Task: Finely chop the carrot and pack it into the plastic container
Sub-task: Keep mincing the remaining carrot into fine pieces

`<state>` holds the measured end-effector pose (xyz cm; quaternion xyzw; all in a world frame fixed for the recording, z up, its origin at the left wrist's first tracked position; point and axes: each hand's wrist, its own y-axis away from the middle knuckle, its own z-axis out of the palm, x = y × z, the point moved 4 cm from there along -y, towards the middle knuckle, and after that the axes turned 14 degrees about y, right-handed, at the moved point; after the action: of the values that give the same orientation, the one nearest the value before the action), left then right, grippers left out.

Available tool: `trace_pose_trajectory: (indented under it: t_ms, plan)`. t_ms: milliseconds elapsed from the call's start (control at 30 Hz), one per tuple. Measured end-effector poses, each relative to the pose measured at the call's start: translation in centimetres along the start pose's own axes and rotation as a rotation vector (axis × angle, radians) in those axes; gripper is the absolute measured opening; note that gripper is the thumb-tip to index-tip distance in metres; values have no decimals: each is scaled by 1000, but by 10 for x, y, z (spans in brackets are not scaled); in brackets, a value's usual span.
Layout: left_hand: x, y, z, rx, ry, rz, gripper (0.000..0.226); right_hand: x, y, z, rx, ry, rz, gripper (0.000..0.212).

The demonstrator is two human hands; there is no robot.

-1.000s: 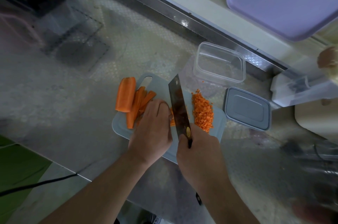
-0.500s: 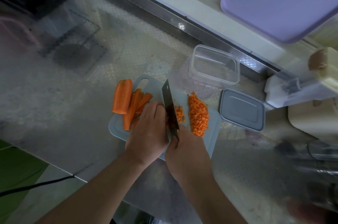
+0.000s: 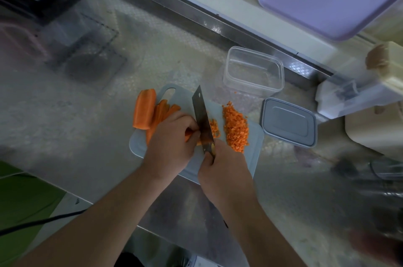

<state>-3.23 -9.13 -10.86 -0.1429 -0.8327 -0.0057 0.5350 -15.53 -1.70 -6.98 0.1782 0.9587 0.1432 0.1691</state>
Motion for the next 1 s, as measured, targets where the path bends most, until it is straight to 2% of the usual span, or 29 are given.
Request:
trace_pose_trajectory:
  t_ms: [133, 300, 433, 533, 700, 1000]
  plan:
    - [7, 1, -3, -18, 27, 23, 6, 0, -1, 0, -8, 8, -3, 16]
    - [12, 4, -17, -24, 80, 11, 14, 1, -1, 1, -5, 1, -5, 20]
    - [18, 10, -26, -123, -66, 183, 15, 1, -2, 0, -1, 7, -13, 15]
    - [13, 14, -27, -139, -100, 264, 19, 0, -2, 0, 7, 3, -19, 17]
    - [-4, 20, -19, -176, -69, 362, 6, -1, -2, -1, 13, 6, -36, 17]
    - [-10, 22, -15, -161, -63, 372, 1, 1, 6, -11, 55, -5, 1, 23]
